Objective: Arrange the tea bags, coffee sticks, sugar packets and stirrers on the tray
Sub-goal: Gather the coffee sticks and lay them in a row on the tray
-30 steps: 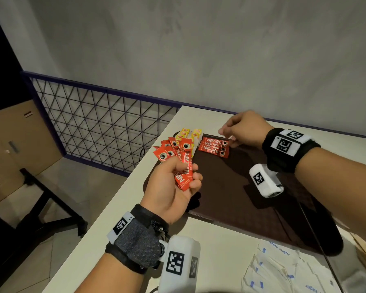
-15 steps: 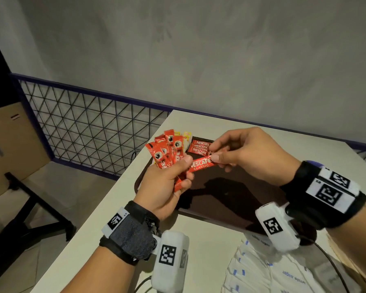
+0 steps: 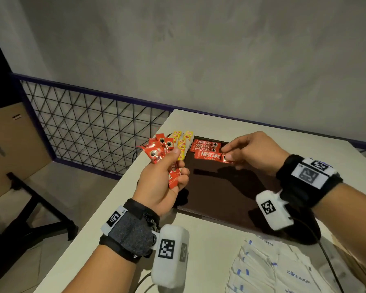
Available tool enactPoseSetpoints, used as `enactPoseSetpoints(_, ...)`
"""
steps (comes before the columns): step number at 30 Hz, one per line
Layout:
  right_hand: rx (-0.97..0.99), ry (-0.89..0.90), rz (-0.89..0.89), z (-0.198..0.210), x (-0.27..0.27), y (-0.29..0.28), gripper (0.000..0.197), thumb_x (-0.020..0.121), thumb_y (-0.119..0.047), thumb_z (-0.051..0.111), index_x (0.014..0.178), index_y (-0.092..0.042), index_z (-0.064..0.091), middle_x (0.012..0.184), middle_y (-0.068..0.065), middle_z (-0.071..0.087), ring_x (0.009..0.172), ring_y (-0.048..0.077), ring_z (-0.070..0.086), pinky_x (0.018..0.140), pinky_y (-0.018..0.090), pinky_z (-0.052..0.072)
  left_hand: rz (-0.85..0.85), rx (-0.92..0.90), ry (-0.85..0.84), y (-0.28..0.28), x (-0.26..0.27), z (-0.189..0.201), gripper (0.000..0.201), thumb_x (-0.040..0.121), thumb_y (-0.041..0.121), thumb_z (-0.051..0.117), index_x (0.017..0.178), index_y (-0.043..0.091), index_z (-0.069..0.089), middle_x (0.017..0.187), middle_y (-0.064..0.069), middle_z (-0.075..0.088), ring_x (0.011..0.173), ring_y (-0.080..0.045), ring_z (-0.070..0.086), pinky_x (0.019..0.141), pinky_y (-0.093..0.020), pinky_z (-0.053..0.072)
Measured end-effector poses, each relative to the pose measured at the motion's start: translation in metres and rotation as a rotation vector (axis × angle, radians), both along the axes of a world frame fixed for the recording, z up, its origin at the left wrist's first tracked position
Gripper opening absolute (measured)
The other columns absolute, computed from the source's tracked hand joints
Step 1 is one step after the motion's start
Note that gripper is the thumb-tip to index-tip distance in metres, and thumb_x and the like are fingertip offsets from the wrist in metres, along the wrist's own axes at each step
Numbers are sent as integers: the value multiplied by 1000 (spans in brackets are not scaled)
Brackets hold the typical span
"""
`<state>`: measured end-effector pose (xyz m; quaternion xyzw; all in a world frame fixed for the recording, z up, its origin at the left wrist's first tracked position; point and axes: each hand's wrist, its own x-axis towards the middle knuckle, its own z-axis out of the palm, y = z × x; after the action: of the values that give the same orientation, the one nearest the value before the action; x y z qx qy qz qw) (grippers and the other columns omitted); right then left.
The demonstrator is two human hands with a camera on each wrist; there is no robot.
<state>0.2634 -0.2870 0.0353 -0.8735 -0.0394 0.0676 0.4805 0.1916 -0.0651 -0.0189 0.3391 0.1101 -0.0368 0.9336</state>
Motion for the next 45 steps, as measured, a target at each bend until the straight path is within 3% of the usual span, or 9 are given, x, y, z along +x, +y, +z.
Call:
enactPoseSetpoints(6,110,44,-87,-21,51,9,16,83,10,78,98,4,77,102,22,76,82,26,75,64,24,63,-31,-2,28,0,1,-3,25,98,16,64,119,4,61,77,-8,52,60,-16,53,39,-18,38)
enactPoseSetpoints(13,-88,85,-17,-45,82,29,14,80,5,83,90,-3,79,94,16,77,83,32,78,81,39,65,-23,14,16,0,1,-2,16,98,13,65,111,4,63,76,-8,51,58,-16,52,39,-17,36)
enactPoseSetpoints(20,-261,41,-25,-49,96,32,11,80,-1,85,85,-9,80,90,9,77,76,23,76,73,30,64,-21,32,-6,-2,0,-2,22,97,13,67,115,4,60,76,-8,51,57,-15,50,39,-18,36)
enactPoseSetpoints(24,-317,16,-22,-51,99,32,13,79,-2,87,87,-10,80,87,6,77,70,18,75,62,23,62,-21,44,-12,-3,0,-2,22,96,13,67,115,4,59,76,-7,50,58,-15,50,39,-17,36)
enactPoseSetpoints(30,-385,-10,-28,-54,102,34,15,77,-4,89,80,-13,77,92,8,76,81,23,76,76,36,65,-24,48,-1,-3,-1,0,20,96,13,67,112,4,60,75,-7,50,58,-14,49,39,-16,34)
enactPoseSetpoints(36,-388,1,-36,-51,103,33,19,76,-7,90,89,-9,77,99,5,75,85,23,75,78,37,65,-37,34,21,-3,-1,1,20,95,14,68,111,6,59,75,-7,50,58,-15,50,39,-17,34)
enactPoseSetpoints(41,-396,-8,-47,-49,101,32,20,76,-8,91,90,-8,78,93,7,76,83,23,76,77,37,65,-35,26,30,-3,-1,0,20,95,13,67,112,5,60,76,-7,51,58,-15,50,39,-17,35)
enactPoseSetpoints(45,-362,-40,-66,-41,95,33,17,78,-10,89,89,-8,76,90,10,77,78,23,76,76,36,66,-55,-30,48,-1,-2,1,12,96,7,58,108,4,56,78,-10,52,60,-19,51,38,-19,38)
